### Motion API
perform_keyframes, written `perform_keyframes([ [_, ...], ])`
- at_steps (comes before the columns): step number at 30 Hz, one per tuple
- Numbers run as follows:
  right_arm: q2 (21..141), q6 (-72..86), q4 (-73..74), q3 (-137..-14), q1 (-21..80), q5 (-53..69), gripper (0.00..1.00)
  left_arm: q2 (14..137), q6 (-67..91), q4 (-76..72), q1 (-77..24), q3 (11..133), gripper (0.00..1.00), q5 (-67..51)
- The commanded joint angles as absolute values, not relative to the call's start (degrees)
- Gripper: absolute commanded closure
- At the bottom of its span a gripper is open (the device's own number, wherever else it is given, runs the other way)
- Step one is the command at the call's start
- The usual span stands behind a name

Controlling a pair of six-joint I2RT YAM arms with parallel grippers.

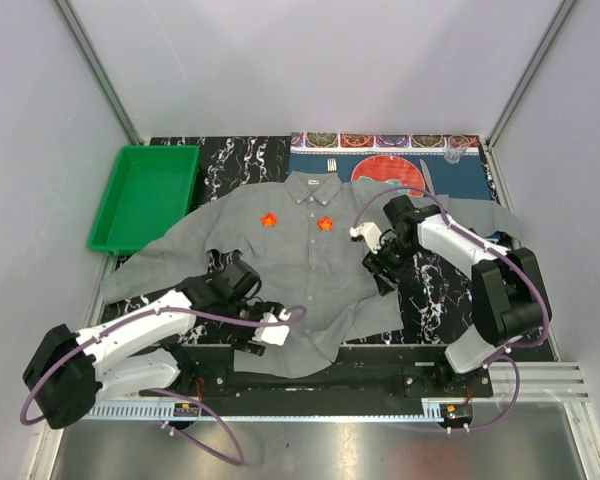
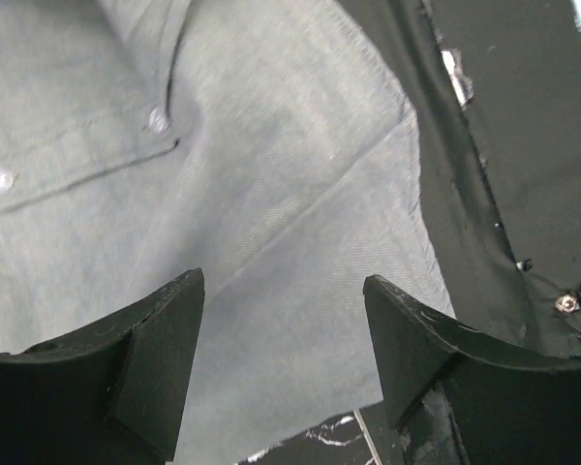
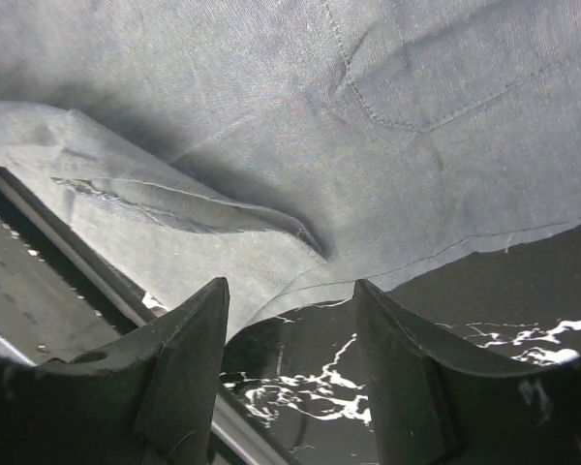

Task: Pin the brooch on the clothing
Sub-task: Flatten out the clothes at the center of the board.

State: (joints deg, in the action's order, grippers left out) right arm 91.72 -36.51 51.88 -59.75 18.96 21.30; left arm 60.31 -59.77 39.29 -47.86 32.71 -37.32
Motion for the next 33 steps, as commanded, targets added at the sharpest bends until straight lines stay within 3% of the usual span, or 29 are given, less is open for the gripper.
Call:
perform_keyframes([
  [1, 92.19, -40.43, 47.64, -58.71, 21.79, 17.84, 0.39, 58.71, -63.53, 44.61, -40.98, 34.89, 0.29, -40.25],
  [5, 94.13, -41.48, 47.63, -59.32, 23.20, 17.67, 0.42, 57.76, -77.92, 55.80, -39.38, 35.25, 0.30, -39.64],
  [10, 92.91, -42.45, 48.78, -58.71, 24.61, 18.54, 0.46, 56.95, -85.42, 60.99, -41.03, 33.92, 0.38, -38.15],
  [19, 93.69, -42.71, 47.90, -57.13, 27.16, 17.75, 0.50, 62.05, -77.26, 48.97, -49.92, 30.68, 0.37, -29.27],
  [23, 94.22, -42.98, 47.81, -57.04, 27.95, 17.75, 0.57, 63.27, -76.56, 46.85, -52.11, 29.01, 0.39, -27.52],
  [24, 94.39, -42.98, 47.81, -57.04, 28.04, 17.58, 0.59, 63.80, -76.12, 46.41, -52.38, 29.26, 0.43, -27.16],
  [26, 94.39, -42.98, 48.08, -57.13, 28.13, 17.32, 0.64, 65.12, -75.85, 45.79, -52.65, 29.70, 0.62, -26.72],
  [28, 93.78, -42.98, 48.51, -57.13, 28.30, 16.97, 0.76, 65.13, -75.85, 45.88, -52.65, 29.71, 0.69, -26.54],
  [29, 93.61, -42.72, 48.60, -57.13, 28.21, 16.70, 0.83, 64.78, -76.72, 46.14, -52.65, 29.71, 0.72, -26.72],
  [30, 93.43, -42.54, 48.86, -57.13, 28.30, 16.18, 0.99, 64.60, -77.08, 46.32, -52.65, 29.71, 0.80, -26.63],
  [32, 92.99, -41.75, 50.18, -57.92, 28.30, 16.08, 1.00, 63.90, -76.39, 46.84, -52.65, 30.23, 1.00, -26.46],
  [33, 91.68, -41.75, 52.01, -58.18, 28.30, 16.69, 1.00, 63.37, -76.03, 48.06, -52.65, 31.10, 1.00, -26.89],
])
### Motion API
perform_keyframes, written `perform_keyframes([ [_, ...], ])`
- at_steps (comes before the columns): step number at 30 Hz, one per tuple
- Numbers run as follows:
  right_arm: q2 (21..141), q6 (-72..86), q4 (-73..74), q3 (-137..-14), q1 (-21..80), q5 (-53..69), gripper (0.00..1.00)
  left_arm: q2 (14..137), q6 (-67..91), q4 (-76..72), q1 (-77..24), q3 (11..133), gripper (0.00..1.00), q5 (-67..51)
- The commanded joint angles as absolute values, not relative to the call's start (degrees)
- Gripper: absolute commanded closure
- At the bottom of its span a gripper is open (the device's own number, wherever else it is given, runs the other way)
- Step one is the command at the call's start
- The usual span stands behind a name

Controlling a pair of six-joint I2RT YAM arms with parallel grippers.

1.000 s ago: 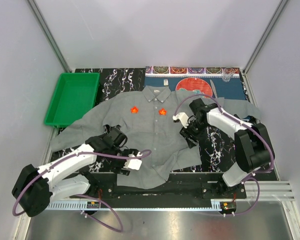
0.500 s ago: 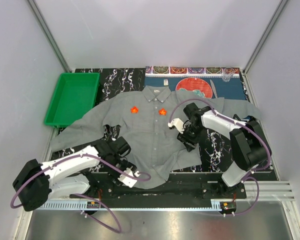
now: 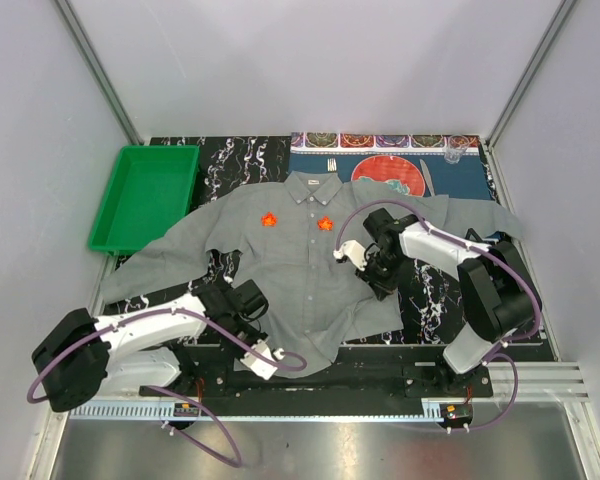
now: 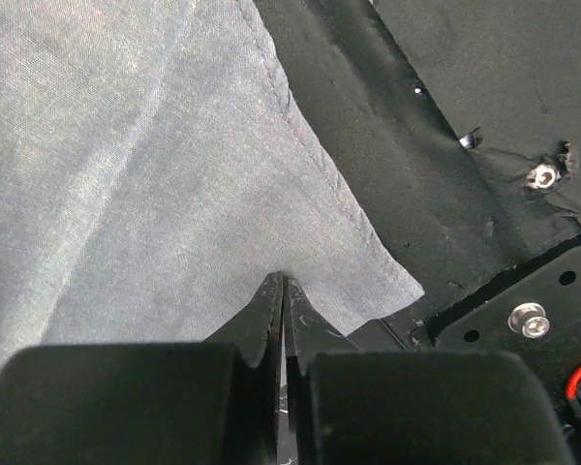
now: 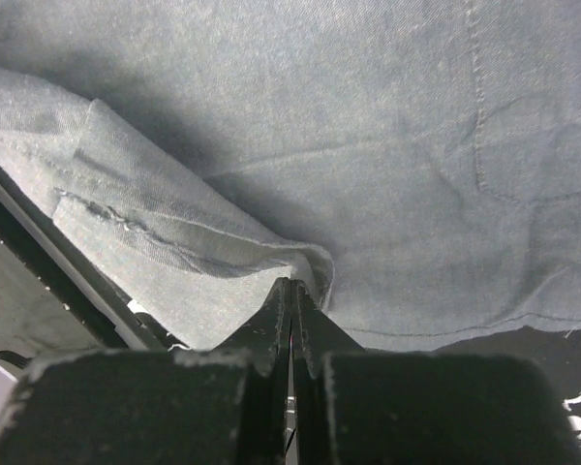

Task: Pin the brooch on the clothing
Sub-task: Flatten out the clothes at the center of the board.

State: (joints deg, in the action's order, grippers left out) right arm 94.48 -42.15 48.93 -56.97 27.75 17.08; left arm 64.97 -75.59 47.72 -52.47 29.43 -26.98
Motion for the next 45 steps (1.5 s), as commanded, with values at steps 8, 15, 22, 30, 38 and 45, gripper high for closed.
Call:
perform_keyframes([
  [8, 78.76, -43.24, 63.10, -59.24, 31.28, 19.34, 1.00, 51.34, -77.26, 58.88, -52.47, 34.01, 1.00, -29.62],
  [15, 75.33, -43.32, 64.93, -60.46, 32.17, 19.67, 1.00, 51.59, -73.39, 62.39, -52.47, 36.38, 1.00, -32.34],
  [22, 68.65, -49.30, 71.28, -53.18, 41.65, 20.92, 1.00, 51.13, -80.24, 65.65, -52.65, 35.15, 0.71, -31.55],
  [30, 69.69, -49.93, 70.67, -52.56, 49.57, 22.58, 1.00, 62.29, -82.00, 62.23, -58.35, 36.30, 0.47, -26.20],
  [38, 69.26, -48.43, 69.87, -50.89, 49.66, 22.77, 1.00, 66.88, -79.28, 52.58, -63.45, 32.88, 0.47, -23.91],
  [45, 69.52, -48.60, 70.14, -51.59, 49.66, 22.24, 1.00, 71.18, -79.98, 50.89, -65.74, 32.34, 0.48, -23.64],
])
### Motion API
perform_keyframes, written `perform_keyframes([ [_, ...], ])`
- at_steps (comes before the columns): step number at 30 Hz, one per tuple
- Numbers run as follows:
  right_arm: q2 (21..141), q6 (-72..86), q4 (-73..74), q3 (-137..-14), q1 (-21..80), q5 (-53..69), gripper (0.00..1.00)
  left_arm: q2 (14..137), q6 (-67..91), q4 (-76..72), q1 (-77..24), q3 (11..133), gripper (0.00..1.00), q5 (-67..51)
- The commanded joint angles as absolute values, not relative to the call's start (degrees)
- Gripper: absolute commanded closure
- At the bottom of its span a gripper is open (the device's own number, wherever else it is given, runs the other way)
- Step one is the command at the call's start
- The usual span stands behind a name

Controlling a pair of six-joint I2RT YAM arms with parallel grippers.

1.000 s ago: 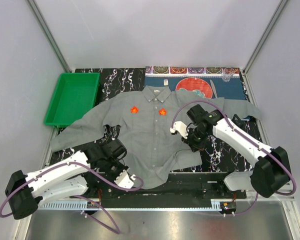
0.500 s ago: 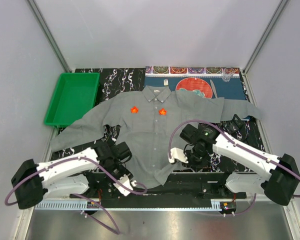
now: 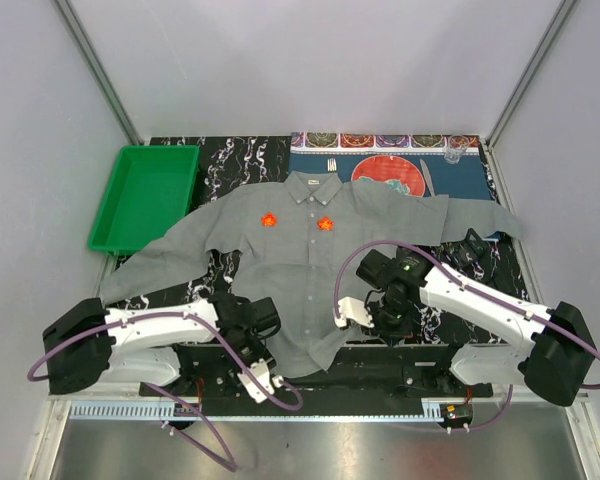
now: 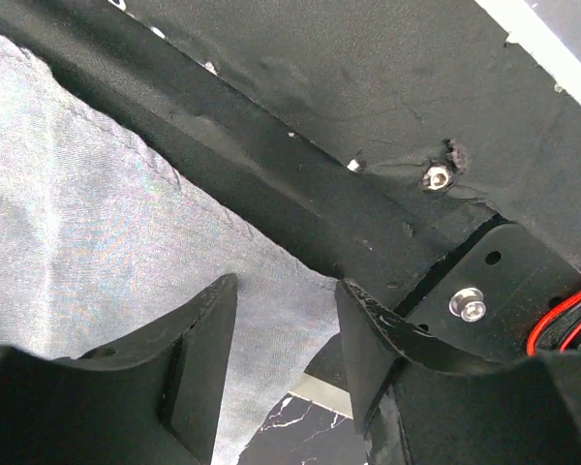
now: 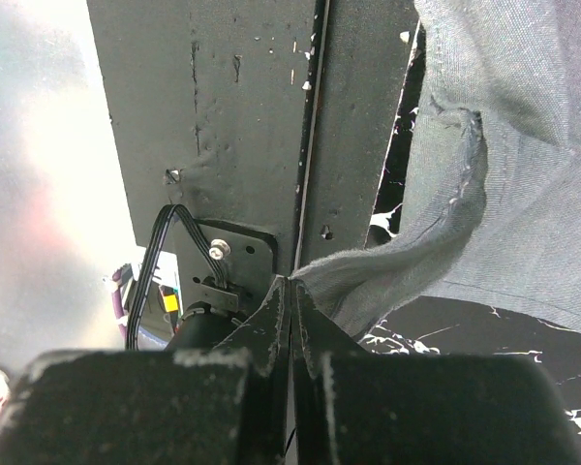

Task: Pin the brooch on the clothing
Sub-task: Flatten out the clothes at the center of the board.

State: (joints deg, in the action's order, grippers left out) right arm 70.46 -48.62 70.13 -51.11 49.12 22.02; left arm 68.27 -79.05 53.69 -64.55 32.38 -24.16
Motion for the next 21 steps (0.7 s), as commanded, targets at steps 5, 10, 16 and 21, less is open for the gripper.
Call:
perform_keyframes([
  [5, 69.61, -48.43, 70.40, -51.68, 49.66, 22.24, 1.00, 75.14, -79.81, 51.68, -66.45, 34.45, 0.73, -22.42],
  [10, 69.61, -48.34, 70.57, -51.50, 49.66, 21.71, 1.00, 72.61, -79.72, 50.36, -66.53, 33.66, 1.00, -23.03],
  [16, 67.95, -50.71, 73.21, -51.77, 49.75, 22.94, 1.00, 58.99, -79.71, 63.16, -66.53, 37.17, 1.00, -27.68],
  [21, 66.71, -54.05, 74.71, -49.84, 53.42, 22.33, 1.00, 47.75, -81.56, 69.34, -66.45, 37.18, 1.00, -29.09],
])
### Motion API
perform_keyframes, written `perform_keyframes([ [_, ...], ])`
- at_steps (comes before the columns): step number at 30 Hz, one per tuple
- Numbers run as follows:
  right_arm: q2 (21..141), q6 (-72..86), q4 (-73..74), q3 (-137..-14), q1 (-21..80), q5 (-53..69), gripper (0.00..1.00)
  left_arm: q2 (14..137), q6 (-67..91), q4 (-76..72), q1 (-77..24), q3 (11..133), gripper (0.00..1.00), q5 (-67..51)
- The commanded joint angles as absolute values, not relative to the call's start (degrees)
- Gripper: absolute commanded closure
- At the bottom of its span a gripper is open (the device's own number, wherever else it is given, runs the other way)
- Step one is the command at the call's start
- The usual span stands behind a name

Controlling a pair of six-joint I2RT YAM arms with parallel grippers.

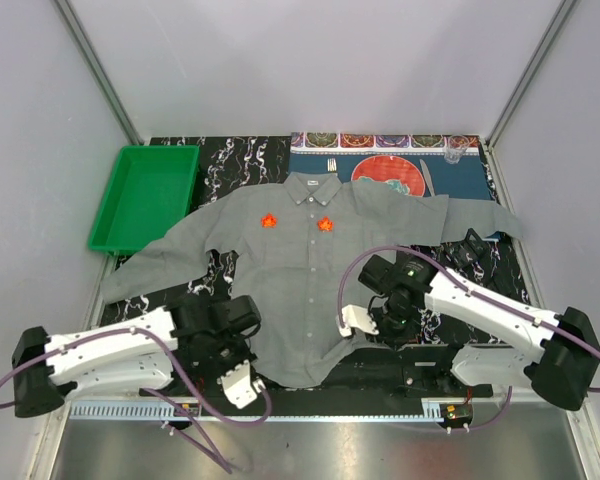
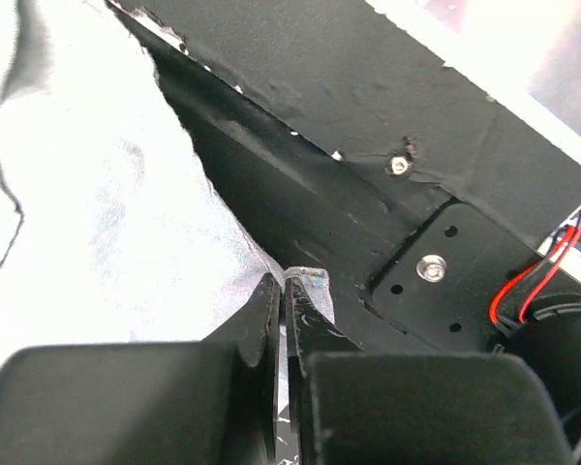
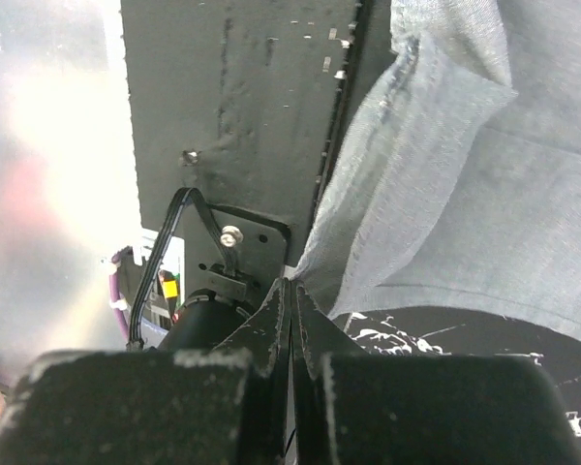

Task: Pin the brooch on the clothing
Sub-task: Flatten out the clothes at the center of the board.

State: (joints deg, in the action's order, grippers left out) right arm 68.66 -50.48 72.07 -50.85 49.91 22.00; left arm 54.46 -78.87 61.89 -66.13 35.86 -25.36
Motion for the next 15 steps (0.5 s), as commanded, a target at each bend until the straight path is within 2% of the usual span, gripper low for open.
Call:
perform_keyframes([
  [1, 66.53, -54.23, 74.79, -49.40, 54.39, 22.15, 1.00, 46.51, -81.56, 70.30, -66.45, 37.00, 1.00, -28.66],
  [5, 68.02, -55.63, 75.23, -49.57, 58.79, 22.50, 1.00, 41.50, -83.05, 72.59, -66.36, 35.95, 1.00, -27.60],
  [6, 68.46, -55.90, 75.23, -49.66, 59.93, 22.33, 0.89, 40.88, -83.67, 72.95, -66.36, 35.77, 0.96, -27.42],
  [7, 68.99, -56.25, 75.50, -49.48, 60.46, 22.06, 0.80, 40.35, -83.67, 73.12, -66.44, 35.68, 0.87, -27.16],
  [10, 68.38, -57.74, 76.63, -49.74, 62.39, 22.23, 0.74, 38.94, -83.23, 73.47, -66.45, 35.42, 0.85, -26.19],
  [12, 68.12, -58.44, 77.43, -50.10, 62.93, 22.59, 0.64, 37.97, -83.49, 73.74, -66.36, 35.42, 0.82, -26.19],
  [13, 68.20, -58.62, 78.30, -50.71, 63.19, 23.20, 0.56, 37.62, -83.58, 74.00, -66.36, 35.51, 0.80, -26.10],
  [15, 67.77, -57.04, 77.61, -51.24, 63.19, 22.86, 0.53, 36.57, -81.93, 73.83, -66.36, 35.86, 0.63, -25.75],
])
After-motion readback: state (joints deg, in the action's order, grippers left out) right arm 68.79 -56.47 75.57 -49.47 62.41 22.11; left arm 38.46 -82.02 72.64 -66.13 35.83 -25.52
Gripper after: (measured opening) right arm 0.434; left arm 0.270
